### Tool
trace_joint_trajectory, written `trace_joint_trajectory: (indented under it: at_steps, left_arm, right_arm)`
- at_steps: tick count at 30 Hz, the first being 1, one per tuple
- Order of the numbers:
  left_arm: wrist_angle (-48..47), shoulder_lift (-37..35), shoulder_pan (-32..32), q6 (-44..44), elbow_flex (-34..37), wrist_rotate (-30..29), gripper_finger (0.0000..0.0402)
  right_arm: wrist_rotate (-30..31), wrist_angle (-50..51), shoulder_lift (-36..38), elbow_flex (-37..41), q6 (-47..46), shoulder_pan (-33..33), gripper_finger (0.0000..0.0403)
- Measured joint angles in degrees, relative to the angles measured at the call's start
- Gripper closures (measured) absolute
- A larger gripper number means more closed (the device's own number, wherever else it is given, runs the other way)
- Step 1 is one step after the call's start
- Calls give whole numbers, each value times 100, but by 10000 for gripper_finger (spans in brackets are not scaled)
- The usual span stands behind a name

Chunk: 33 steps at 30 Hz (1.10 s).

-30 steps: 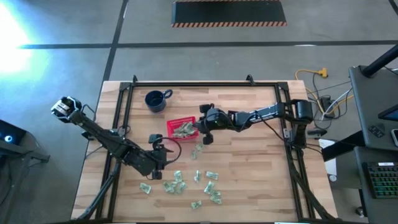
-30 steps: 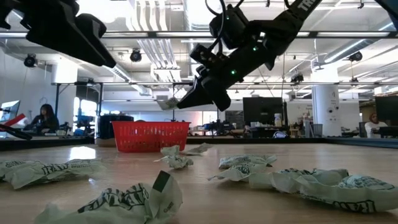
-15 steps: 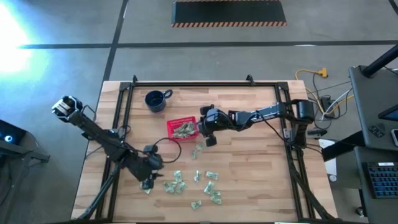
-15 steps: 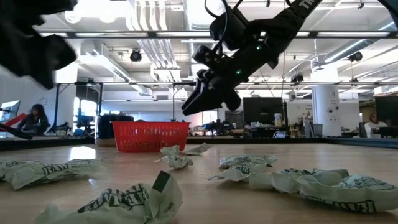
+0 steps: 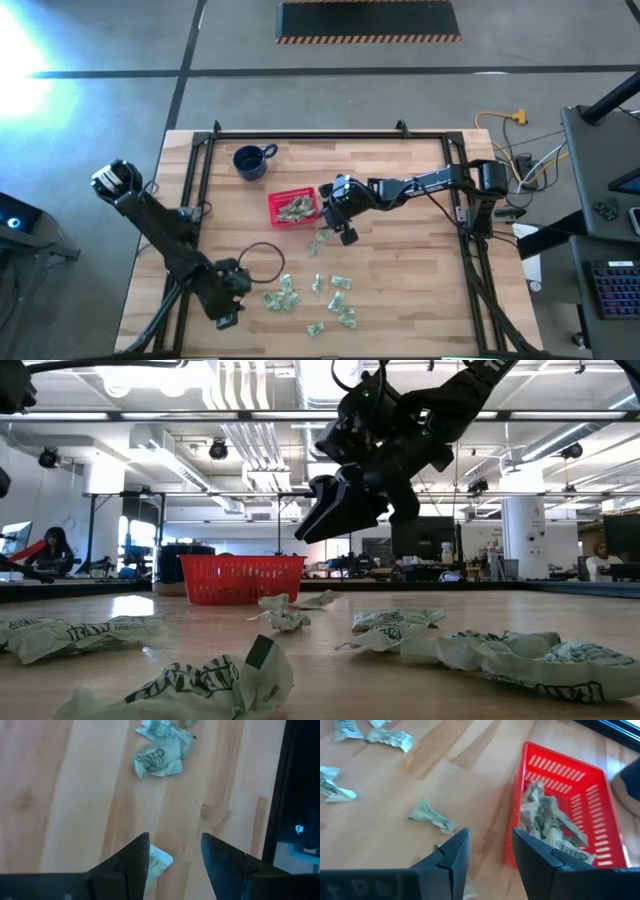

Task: Pick and place items into bin
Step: Put the green stevia packet into the red bin

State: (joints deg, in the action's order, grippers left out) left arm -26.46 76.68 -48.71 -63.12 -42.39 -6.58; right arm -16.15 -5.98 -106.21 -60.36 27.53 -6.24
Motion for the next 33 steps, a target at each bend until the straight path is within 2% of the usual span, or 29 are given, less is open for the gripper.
trace_joint_trajectory:
  at_steps: [8,14,18,23,33]
  left_arm:
    - [-120,781,-54,99,-313,400,240]
    - [-934,1236,-136,90,-698,795,240]
    - [-1263,1360,-166,135,-891,717,240]
    - [-1267,1432,-166,240,-885,512,240]
    - [-1254,1673,-170,478,-881,487,240]
  right_arm:
    - [-198,-4,2,0,-220,0,270]
    - [-205,-7,4,0,-332,0,271]
    - [-207,-10,4,0,-333,0,276]
    - [-209,-7,7,0,-376,0,280]
    - [-211,146,9,32,-444,0,285]
